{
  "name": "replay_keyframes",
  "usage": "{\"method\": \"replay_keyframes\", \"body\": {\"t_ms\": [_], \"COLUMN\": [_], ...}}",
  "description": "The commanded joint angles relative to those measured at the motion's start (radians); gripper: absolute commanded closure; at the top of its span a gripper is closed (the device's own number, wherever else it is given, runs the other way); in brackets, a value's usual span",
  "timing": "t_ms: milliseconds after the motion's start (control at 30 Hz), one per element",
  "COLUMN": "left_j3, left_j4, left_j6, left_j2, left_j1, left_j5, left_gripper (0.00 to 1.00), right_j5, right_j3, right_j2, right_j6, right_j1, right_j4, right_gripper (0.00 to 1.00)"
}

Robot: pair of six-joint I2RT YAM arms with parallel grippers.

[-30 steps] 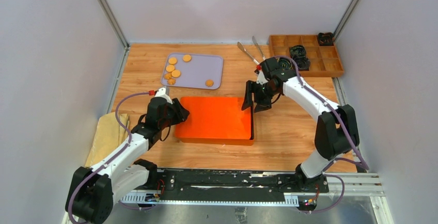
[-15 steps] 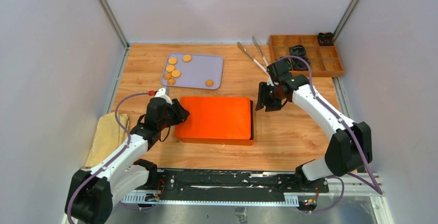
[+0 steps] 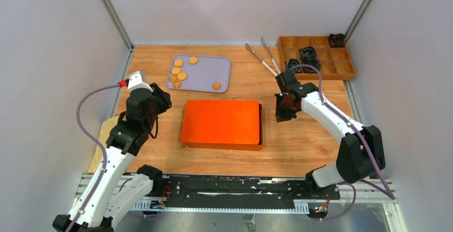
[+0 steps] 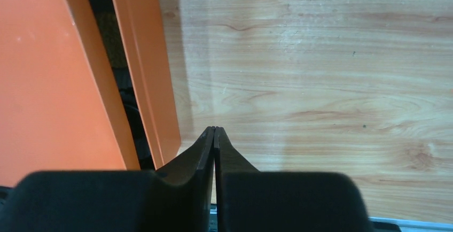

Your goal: Pack the cookies

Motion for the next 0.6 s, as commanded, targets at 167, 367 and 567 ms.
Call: {"method": "replay_keyframes", "body": {"t_ms": [167, 367, 567], "left_j3": [-0.017, -0.08, -0.13], "left_j4": [-0.208, -0.123, -0.018], "left_j6": [-0.061, -0.059, -0.067], "left_j2": [0.21, 0.313, 0.401], "left_j1": [-0.001, -0.001, -0.001], "left_j5": [-0.218, -0.182, -0.059], "left_gripper": [0.7, 0.72, 0.73], "right_j5": [-0.016, -0.053, -0.065], "right_j3": [0.001, -0.016, -0.038], "right_j2": [0.116, 0.158, 0.198], "right_j6": [-0.019, -0.028, -0.031], "right_j1": [-0.012, -0.011, -0.011], "right_j4": [0.045, 0.082, 0.1], "right_gripper": [1.0, 1.0, 1.0]}}
